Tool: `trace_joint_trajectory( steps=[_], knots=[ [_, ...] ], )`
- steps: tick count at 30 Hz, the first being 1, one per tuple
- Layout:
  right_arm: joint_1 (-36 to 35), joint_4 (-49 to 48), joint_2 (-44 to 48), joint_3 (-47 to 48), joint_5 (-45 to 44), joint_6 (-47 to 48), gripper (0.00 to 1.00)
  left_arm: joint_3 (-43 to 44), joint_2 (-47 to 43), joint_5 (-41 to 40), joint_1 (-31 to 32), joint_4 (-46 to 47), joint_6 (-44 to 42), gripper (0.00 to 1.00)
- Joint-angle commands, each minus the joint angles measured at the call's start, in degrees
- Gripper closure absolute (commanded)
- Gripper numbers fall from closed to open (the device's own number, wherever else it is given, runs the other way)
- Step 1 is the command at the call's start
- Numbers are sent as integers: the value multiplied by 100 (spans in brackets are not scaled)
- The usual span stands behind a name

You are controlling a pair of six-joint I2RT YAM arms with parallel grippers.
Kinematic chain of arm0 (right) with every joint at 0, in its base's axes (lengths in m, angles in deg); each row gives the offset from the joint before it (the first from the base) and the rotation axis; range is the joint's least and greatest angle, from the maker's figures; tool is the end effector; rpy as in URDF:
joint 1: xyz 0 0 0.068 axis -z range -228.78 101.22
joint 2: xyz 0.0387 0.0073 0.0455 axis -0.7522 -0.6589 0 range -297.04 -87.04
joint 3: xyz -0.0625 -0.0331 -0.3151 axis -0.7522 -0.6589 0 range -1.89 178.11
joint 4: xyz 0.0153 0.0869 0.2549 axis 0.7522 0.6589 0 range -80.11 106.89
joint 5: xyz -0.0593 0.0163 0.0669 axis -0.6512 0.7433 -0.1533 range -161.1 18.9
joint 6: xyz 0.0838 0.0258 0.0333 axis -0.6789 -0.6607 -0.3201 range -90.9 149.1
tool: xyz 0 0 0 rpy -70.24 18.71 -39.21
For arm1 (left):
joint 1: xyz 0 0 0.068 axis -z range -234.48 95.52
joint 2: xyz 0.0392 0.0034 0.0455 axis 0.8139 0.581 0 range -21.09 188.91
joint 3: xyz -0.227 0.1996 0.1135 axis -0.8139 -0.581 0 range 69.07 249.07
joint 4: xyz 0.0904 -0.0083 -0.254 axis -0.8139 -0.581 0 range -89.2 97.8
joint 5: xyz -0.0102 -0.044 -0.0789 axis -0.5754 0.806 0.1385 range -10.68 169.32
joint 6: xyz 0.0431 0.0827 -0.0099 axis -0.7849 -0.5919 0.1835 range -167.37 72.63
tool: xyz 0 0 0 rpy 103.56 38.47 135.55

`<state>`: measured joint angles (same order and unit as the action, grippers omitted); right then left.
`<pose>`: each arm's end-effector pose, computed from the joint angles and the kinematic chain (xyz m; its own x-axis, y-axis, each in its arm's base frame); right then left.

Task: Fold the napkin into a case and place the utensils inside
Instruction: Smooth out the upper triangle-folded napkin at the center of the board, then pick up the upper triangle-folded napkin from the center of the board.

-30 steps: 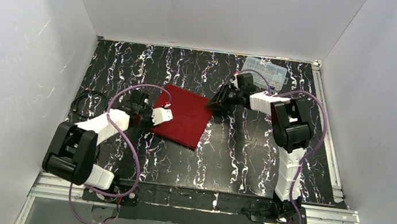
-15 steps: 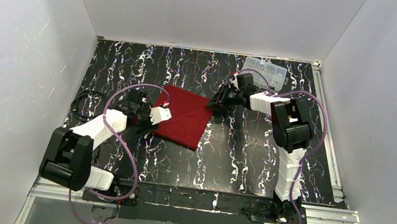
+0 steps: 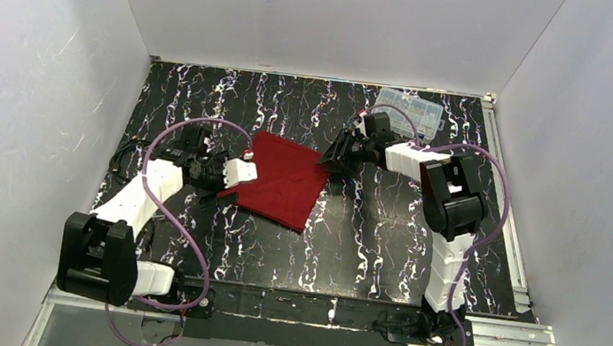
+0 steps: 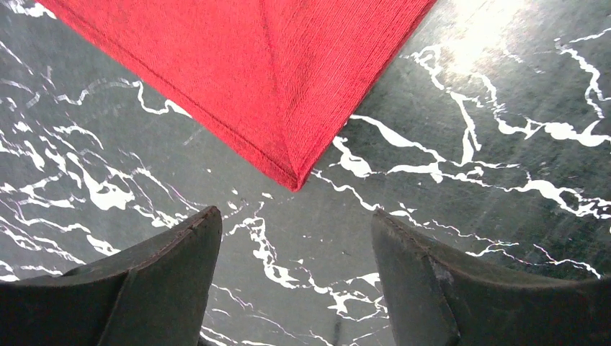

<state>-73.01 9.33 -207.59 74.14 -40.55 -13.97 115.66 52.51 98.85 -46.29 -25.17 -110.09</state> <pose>0.4466 0.2481 0.1481 -0.9316 0.2257 -0.2848 -0.0695 0.6587 0.7492 0.2546 -0.0652 0.2212 -0.1263 0.8645 -0.4865 0.8992 0.3069 0.3120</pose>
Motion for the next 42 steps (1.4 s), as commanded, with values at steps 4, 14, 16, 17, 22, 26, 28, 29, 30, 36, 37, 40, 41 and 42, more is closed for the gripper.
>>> trace_joint_trajectory(
  steps=[4, 14, 16, 17, 22, 26, 28, 29, 30, 36, 37, 40, 41, 42],
  knots=[
    [-248, 797, 1424, 130, -393, 742, 37, 673, -31, 1015, -176, -732, -497, 28],
    [-2049, 1603, 3127, -860, -3076, 3612, 28, 1338, 453, 2437, -1357, -1126, -771, 26],
    [-2554, 1268, 3523, -1395, -3575, 4110, 23, 1647, 627, 2730, -1641, -1188, -414, 24],
    [-2737, 1228, 3628, -1489, -3777, 4259, 21, 1840, 673, 2805, -1746, -1272, -315, 23],
    [-3273, 1350, 3727, -1449, -4387, 4682, 16, 1951, 513, 2580, -1891, -1288, -106, 17],
    [-3589, 1084, 3706, -1588, -4669, 4803, 1, 1740, 282, 2282, -2011, -473, 656, 10],
    [-3724, 971, 3675, -1610, -4701, 4908, 1, 1665, 262, 2221, -2101, -240, 853, 3],
    [-3820, 962, 3623, -1618, -4784, 5003, 1, 1661, 315, 2144, -2119, -184, 940, 2],
    [-3901, 963, 3585, -1645, -4875, 5123, 1, 1711, 423, 2109, -2122, -319, 901, 1],
    [-4132, 881, 3469, -1986, -4317, 5531, 4, 2774, 1331, 2711, -2113, -2571, -355, 2],
    [-4141, 872, 3456, -2039, -4209, 5575, 5, 2738, 1355, 2735, -2118, -2589, -396, 2],
    [-4151, 900, 3361, -2121, -4108, 5637, 10, 2457, 1203, 2761, -2111, -2396, -484, 2],
    [-4149, 912, 3316, -2131, -4088, 5661, 10, 2357, 1126, 2772, -2111, -2285, -500, 2],
    [-4143, 893, 3274, -2150, -4057, 5682, 11, 2275, 1054, 2795, -2111, -2216, -549, 2]
  ],
)
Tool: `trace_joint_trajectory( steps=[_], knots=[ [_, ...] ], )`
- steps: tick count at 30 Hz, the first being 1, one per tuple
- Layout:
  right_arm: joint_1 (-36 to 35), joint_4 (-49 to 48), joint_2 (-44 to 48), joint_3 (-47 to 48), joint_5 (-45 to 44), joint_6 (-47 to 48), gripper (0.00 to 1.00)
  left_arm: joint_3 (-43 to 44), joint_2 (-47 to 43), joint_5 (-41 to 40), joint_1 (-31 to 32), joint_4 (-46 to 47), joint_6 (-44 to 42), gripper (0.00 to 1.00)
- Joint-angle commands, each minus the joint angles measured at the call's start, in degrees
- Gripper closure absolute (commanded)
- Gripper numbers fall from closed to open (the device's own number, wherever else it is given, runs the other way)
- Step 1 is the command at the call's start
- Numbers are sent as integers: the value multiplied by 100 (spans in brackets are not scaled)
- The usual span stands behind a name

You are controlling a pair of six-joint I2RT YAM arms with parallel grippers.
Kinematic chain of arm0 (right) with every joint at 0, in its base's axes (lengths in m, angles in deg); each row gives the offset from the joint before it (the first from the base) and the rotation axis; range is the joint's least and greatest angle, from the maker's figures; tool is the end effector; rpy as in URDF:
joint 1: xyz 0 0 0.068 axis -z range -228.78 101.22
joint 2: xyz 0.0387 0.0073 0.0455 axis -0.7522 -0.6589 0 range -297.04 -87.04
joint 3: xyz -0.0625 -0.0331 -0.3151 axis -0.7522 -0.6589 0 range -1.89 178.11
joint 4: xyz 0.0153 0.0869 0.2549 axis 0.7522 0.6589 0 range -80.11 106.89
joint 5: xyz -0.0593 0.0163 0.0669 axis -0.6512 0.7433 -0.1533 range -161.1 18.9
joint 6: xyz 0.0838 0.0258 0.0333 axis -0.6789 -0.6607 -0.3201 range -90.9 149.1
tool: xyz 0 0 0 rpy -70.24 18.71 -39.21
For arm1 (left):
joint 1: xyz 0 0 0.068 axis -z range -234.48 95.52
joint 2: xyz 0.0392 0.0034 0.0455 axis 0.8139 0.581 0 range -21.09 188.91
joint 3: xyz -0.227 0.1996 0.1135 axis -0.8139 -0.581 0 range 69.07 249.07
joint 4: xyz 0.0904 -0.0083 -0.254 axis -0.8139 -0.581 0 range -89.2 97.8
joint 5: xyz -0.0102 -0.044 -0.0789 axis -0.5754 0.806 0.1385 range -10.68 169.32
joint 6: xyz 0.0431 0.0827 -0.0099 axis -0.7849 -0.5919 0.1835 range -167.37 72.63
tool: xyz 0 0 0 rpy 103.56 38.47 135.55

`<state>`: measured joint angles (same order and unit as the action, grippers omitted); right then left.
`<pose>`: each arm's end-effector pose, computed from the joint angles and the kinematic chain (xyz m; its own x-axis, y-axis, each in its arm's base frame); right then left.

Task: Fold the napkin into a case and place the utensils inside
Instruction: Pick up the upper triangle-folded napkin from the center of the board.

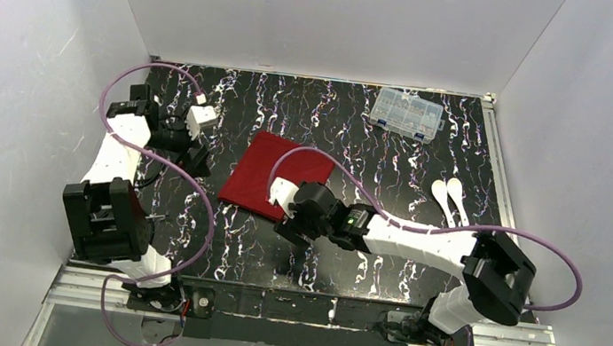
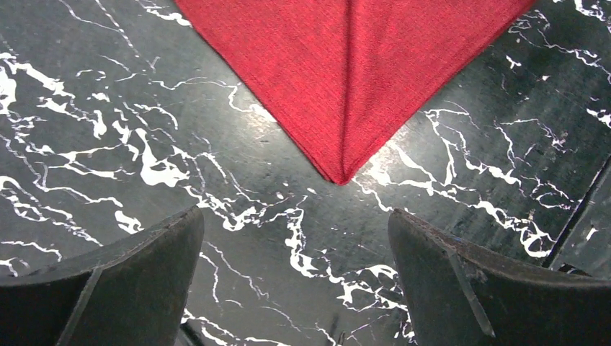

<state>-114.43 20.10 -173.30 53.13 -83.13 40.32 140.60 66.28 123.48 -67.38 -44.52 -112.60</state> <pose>0.1666 0.3253 0.2443 -0.1071 -0.6978 -0.7083 -0.8638 0.4180 -0.2812 0.3214 0.0132 0.2920 -0.2951 0.6008 -0.7430 0.8604 0.5053 0.0669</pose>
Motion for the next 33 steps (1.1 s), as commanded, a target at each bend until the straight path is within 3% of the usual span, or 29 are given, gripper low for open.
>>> trace_joint_trajectory(
  steps=[1, 14, 19, 33],
  knots=[
    [-8, -224, -195, -67, 248, 269, 11, -286, -413, 377, -1, -217, -337, 2],
    [-18, -755, -872, -112, 513, 318, 16, -608, -533, -62, 756, -114, -210, 2],
    [71, -969, -962, -138, 387, 349, 24, -748, -533, -238, 953, -60, -234, 11],
    [230, -977, -1257, -122, 229, 360, 22, -1281, -736, -397, 1127, 120, -945, 7]
  ],
)
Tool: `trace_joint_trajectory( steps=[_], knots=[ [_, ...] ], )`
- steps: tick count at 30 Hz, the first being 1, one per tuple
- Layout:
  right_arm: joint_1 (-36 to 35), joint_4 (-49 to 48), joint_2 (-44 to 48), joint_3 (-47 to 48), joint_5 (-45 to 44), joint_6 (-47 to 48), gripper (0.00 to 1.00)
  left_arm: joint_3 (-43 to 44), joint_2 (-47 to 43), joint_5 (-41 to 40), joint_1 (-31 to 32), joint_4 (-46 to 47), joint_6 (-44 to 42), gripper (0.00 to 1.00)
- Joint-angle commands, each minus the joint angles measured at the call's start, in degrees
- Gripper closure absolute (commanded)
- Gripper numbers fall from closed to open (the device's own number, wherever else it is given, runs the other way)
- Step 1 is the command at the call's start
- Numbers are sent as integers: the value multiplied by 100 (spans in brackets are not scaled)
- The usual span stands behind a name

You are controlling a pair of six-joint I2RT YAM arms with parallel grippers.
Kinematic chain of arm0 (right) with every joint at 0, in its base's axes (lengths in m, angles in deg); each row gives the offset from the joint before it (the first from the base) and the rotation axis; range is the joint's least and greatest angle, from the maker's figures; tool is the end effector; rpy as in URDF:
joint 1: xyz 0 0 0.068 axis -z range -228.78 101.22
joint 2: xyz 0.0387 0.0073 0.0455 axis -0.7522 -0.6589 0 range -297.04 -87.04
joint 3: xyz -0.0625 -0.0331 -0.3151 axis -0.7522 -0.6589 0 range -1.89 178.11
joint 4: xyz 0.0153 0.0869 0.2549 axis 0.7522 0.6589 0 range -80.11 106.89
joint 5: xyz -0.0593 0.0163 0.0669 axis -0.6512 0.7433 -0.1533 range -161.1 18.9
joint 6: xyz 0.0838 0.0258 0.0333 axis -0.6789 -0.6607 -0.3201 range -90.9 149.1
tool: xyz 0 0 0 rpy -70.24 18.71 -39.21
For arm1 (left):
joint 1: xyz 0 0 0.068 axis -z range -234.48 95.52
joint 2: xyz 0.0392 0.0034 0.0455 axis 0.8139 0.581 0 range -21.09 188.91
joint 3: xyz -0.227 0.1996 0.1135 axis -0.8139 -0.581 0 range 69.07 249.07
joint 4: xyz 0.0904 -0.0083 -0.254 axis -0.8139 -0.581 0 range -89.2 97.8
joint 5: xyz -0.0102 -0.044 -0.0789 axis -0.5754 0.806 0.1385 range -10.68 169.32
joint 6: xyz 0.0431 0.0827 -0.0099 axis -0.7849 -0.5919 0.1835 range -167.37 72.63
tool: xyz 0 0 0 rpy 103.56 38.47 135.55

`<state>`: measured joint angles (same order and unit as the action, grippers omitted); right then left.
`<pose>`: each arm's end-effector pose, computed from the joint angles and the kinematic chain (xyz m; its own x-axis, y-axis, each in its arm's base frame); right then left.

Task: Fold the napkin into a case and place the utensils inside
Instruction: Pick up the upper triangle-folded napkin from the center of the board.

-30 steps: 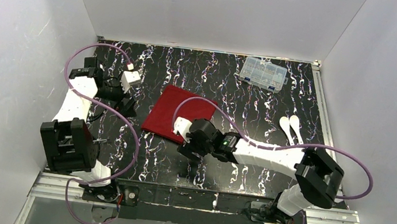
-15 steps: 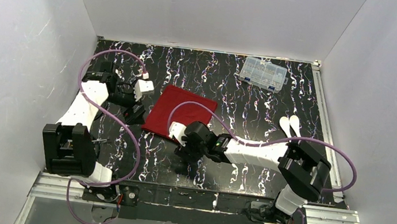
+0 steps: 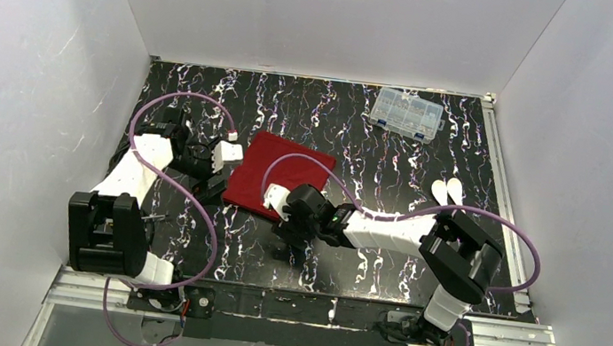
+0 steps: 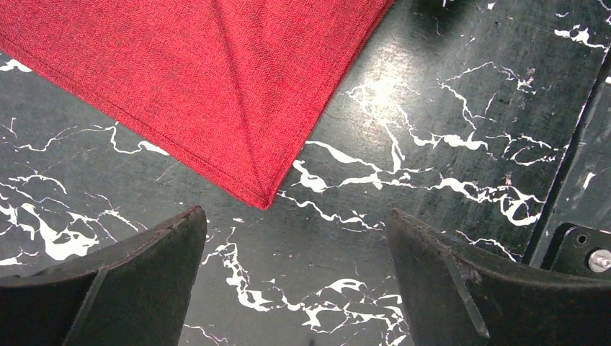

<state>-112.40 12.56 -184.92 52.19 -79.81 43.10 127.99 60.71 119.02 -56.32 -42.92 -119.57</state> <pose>0.1877 0.3495 0.1794 -0.1097 -0.7591 -0.6416 -0.8921 0.3599 -0.2732 0.2731 -0.0453 0.2489 -0.1449 0.7283 -0.6697 0.9605 0.2660 0.0815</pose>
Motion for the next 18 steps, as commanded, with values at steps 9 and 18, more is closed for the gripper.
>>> trace_joint_trajectory(
  steps=[9, 18],
  knots=[
    [64, 1, -521, 179, -78, 104, 42, -317, -366, 251, 63, 12, -1111, 7],
    [140, -30, -618, 58, -117, -114, 55, -167, -153, 302, 106, 130, -1324, 9]
  ],
)
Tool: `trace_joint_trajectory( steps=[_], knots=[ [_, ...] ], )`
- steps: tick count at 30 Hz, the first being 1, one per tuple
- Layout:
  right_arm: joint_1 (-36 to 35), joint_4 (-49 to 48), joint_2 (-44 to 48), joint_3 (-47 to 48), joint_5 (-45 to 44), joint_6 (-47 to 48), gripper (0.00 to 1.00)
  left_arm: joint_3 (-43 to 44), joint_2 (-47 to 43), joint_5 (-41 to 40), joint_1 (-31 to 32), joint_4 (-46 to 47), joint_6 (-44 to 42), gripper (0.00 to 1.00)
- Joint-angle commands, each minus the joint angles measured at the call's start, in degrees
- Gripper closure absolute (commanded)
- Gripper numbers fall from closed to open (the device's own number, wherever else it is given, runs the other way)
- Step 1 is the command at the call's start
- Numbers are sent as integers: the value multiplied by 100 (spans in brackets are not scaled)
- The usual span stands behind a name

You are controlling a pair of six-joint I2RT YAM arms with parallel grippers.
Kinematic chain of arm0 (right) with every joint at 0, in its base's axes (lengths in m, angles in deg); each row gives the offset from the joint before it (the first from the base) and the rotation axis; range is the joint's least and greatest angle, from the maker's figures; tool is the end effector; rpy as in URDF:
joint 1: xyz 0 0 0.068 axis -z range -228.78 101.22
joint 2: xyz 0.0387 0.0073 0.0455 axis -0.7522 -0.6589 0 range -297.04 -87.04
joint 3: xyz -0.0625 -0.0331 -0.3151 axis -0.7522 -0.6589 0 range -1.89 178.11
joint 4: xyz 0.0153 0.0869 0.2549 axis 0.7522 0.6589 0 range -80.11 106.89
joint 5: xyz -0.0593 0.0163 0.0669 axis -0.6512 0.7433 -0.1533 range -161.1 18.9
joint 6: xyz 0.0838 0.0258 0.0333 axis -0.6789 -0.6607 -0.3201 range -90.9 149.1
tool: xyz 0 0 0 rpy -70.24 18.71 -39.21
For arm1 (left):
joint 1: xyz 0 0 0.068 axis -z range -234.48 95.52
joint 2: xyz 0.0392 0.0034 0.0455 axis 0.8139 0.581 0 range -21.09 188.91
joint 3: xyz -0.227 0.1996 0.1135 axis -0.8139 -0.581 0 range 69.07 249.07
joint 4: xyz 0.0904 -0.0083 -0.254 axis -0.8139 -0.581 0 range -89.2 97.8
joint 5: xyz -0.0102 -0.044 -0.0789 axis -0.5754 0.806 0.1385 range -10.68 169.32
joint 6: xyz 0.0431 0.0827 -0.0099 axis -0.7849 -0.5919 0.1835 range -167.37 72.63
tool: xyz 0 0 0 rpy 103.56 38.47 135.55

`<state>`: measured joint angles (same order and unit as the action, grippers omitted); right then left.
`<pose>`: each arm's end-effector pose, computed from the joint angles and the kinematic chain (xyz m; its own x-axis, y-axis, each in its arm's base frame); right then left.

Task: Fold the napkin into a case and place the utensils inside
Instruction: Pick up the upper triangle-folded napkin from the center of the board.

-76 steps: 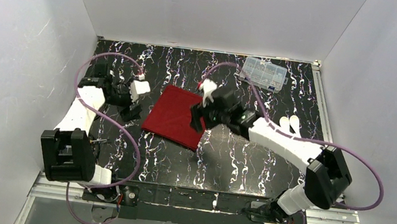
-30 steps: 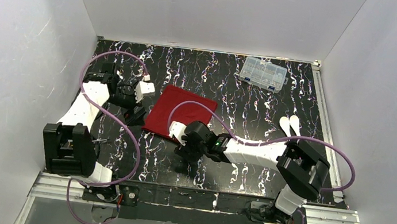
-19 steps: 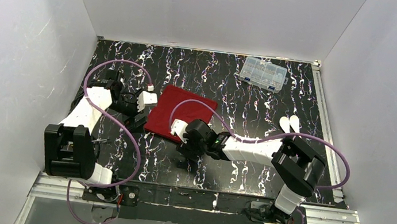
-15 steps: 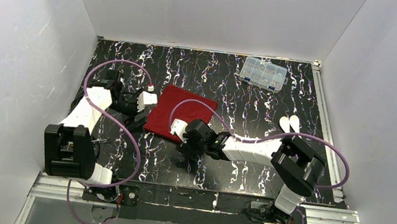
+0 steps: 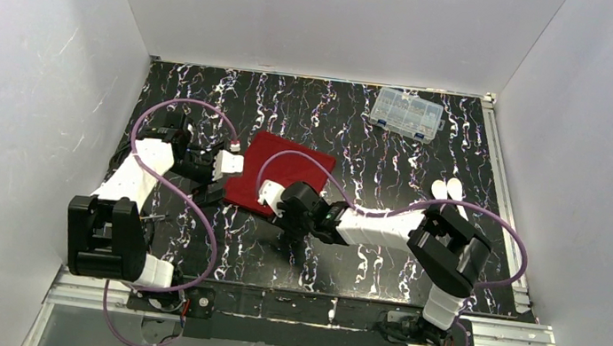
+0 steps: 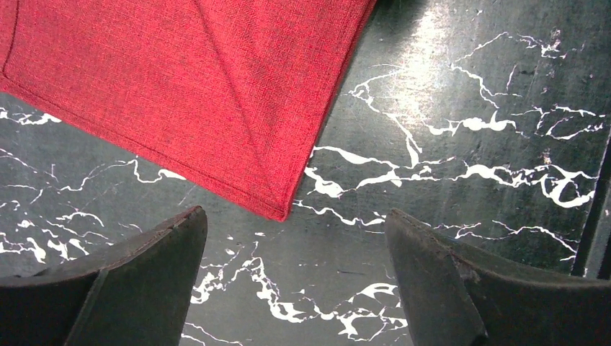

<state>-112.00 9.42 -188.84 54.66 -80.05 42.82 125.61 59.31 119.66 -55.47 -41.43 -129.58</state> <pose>0.2000 0.3669 0.1734 -0.1111 -0.7399 -0.6635 -0.8836 0.3792 -0.2748 0.2650 -0.0502 0.2442 0.0439 0.7561 -0.6530 0.9715 0.1200 0.2042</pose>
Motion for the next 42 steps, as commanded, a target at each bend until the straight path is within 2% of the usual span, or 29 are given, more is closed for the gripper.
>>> trace_joint_trajectory(
  steps=[1, 7, 11, 15, 20, 25, 33, 37, 42],
  knots=[
    [108, 282, -225, -215, -85, -97, 56, 9, -53, 232, 20, 48, -382, 9],
    [108, 208, -118, -416, -45, -201, 61, -140, -137, 150, 20, 140, -711, 9],
    [180, 281, -138, -346, 272, -198, 83, -293, -125, 51, 235, 220, -1064, 9],
    [319, 518, -106, -91, 784, -221, 93, -759, -367, 49, 403, 878, -1271, 8],
    [577, 1057, -9, 234, 1602, -246, 95, -1551, -812, 121, 638, 1897, -1331, 7],
    [590, 1137, 56, 239, 1729, -212, 95, -2091, -935, -68, 681, 2569, -1774, 7],
    [908, 1134, 119, 499, 2227, -434, 96, -2655, -974, -375, 681, 3326, -2654, 10],
    [1206, 1120, 274, 594, 2538, -565, 96, -2901, -963, -416, 680, 3902, -2780, 12],
    [1378, 1021, 341, 661, 2835, -729, 96, -2981, -920, -350, 730, 4044, -2856, 14]
  ],
)
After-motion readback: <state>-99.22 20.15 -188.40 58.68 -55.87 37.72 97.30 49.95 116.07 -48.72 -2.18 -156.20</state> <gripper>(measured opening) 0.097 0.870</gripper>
